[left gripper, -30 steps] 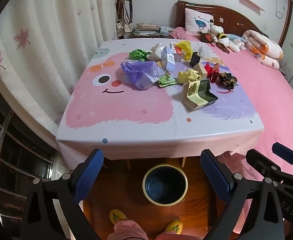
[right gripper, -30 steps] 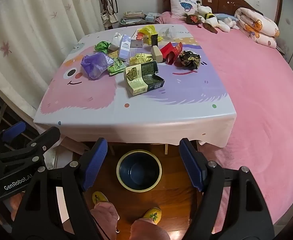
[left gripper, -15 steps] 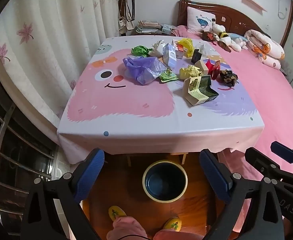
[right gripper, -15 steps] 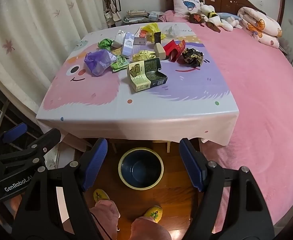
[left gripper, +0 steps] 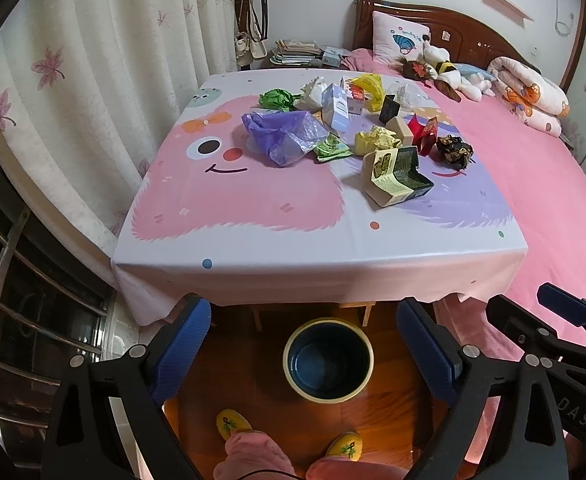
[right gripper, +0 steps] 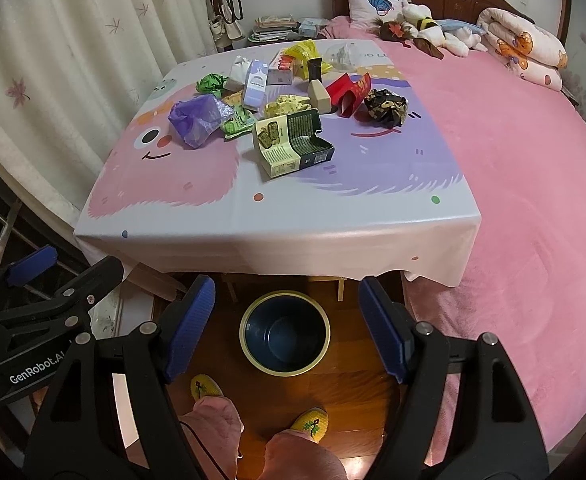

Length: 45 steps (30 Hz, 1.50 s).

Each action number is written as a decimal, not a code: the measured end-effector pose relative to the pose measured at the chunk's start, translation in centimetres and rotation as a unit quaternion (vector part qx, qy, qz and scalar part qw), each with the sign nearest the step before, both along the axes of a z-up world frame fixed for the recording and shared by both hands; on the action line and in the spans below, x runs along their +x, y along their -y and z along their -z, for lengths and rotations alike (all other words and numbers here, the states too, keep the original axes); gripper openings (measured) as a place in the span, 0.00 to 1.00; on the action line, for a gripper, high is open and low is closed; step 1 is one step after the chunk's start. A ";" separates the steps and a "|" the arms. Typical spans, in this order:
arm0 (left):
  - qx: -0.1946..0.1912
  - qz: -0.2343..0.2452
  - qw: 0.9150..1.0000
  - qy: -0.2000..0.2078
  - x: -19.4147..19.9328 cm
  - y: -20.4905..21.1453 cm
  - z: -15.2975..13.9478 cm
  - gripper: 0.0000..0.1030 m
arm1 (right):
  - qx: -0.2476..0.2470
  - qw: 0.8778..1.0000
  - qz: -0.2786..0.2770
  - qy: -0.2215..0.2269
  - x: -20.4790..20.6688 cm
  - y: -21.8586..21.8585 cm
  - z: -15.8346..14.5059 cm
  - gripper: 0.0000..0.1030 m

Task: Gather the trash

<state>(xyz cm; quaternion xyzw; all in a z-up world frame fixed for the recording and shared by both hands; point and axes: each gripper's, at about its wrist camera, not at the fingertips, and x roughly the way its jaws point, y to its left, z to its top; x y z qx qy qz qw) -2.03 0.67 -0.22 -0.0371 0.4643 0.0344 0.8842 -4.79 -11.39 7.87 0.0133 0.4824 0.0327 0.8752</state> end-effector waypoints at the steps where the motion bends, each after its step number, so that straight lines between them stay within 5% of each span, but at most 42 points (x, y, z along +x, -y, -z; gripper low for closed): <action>1: 0.000 -0.001 1.000 -0.001 -0.1 0.0 0.0 0.92 | 0.000 1.000 0.000 0.001 0.0 0.0 0.0 0.71; 45: 0.015 -0.023 1.000 -0.008 -0.8 0.6 -1.0 0.92 | 0.039 0.999 -0.034 -0.003 0.8 2.3 0.1 0.71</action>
